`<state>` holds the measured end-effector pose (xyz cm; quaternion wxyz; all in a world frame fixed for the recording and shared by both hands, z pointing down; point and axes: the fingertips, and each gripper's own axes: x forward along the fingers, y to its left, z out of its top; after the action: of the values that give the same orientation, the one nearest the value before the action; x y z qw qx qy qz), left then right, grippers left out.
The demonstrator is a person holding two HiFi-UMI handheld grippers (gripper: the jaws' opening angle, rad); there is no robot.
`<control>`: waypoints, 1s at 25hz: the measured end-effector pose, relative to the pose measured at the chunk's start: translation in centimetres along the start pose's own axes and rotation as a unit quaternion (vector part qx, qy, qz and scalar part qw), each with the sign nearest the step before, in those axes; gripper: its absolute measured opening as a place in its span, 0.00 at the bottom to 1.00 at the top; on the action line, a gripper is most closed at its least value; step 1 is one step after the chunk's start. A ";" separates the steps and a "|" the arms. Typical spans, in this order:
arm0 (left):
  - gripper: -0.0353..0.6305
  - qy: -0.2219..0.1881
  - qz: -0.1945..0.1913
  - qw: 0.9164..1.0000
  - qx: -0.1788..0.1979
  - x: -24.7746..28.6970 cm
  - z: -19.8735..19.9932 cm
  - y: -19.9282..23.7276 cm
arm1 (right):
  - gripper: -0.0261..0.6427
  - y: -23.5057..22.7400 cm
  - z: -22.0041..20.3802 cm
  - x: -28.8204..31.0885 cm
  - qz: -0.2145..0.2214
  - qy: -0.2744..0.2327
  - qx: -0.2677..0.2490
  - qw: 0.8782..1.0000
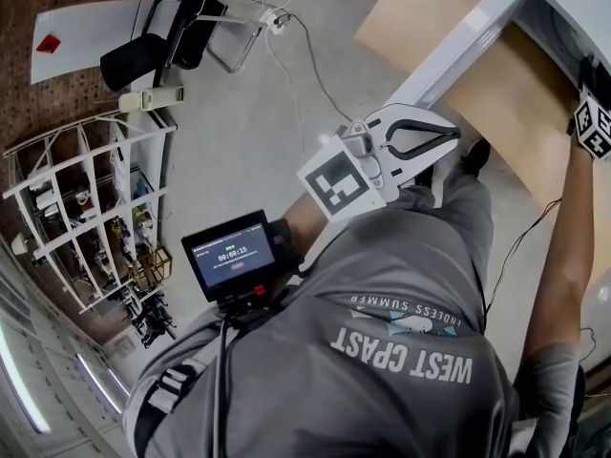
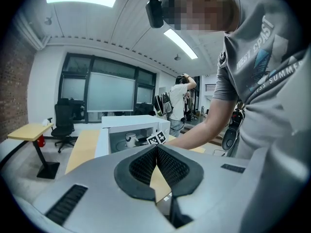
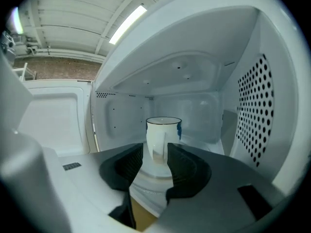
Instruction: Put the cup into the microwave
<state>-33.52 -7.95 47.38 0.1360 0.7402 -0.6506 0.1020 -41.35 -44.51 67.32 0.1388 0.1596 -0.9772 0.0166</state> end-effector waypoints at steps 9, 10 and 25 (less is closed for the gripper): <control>0.08 -0.024 -0.010 1.000 0.017 -3.5 3.6 -5.0 | 0.26 0.5 1.1 -8.6 -0.019 0.022 0.002 1.000; 0.09 -0.028 -0.012 0.999 0.020 -4.2 4.2 -6.0 | 0.26 0.8 1.6 -10.3 -0.020 0.024 0.001 0.999; 0.08 -0.092 -0.040 0.995 0.025 -6.8 4.1 -10.0 | 0.26 9.5 5.9 -23.8 0.053 0.005 0.006 0.999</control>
<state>-24.66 -1.76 40.60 0.0604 0.7750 -0.6275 0.0441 -24.30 -28.61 55.19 0.1416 0.1083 -0.9835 0.0301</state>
